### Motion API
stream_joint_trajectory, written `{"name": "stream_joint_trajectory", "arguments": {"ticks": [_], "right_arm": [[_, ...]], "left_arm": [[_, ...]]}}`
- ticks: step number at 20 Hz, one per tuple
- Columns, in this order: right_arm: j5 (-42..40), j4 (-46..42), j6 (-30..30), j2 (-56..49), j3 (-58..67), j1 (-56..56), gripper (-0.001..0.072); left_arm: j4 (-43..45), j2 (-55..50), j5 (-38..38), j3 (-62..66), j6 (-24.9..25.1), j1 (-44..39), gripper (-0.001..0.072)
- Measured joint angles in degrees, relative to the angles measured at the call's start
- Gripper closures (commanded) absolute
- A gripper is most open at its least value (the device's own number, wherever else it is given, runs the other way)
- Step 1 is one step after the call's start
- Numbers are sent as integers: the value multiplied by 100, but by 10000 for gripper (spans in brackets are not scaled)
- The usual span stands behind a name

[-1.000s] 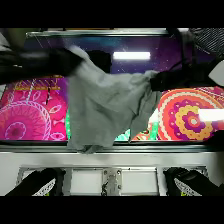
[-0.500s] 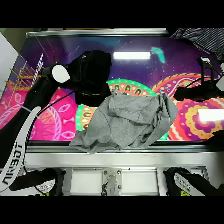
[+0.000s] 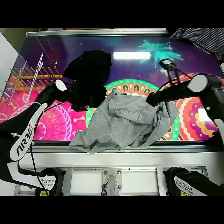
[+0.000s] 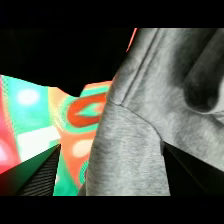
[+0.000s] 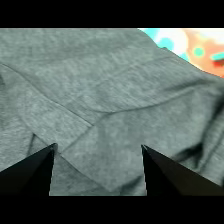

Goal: Fold the clothes and pants, and hang the long-sleeved shirts on hangers.

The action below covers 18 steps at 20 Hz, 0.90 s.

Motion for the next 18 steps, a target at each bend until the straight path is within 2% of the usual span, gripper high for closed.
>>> {"name": "stream_joint_trajectory", "arguments": {"ticks": [3,4,5,6,7,15,18], "right_arm": [[-216,-9,-63,-380,0,730,137],[-280,-72,-79,-525,0,966,137],[-343,-160,-79,-656,0,1174,137],[-420,-264,-81,-793,0,1390,136],[-494,-380,-83,-927,0,1598,136],[-1102,-1349,-92,-1740,0,2599,121],[-1416,-1639,160,-1917,0,2686,122]], "left_arm": [[-330,-247,11,-151,247,-17,37],[-382,-291,15,-173,289,-48,205],[-411,-326,31,-192,323,-94,469],[-424,-350,33,-203,354,-136,661],[-435,-367,52,-214,372,-175,690],[-448,-402,155,-221,415,-271,690],[-448,-402,136,-221,417,-271,690]]}}
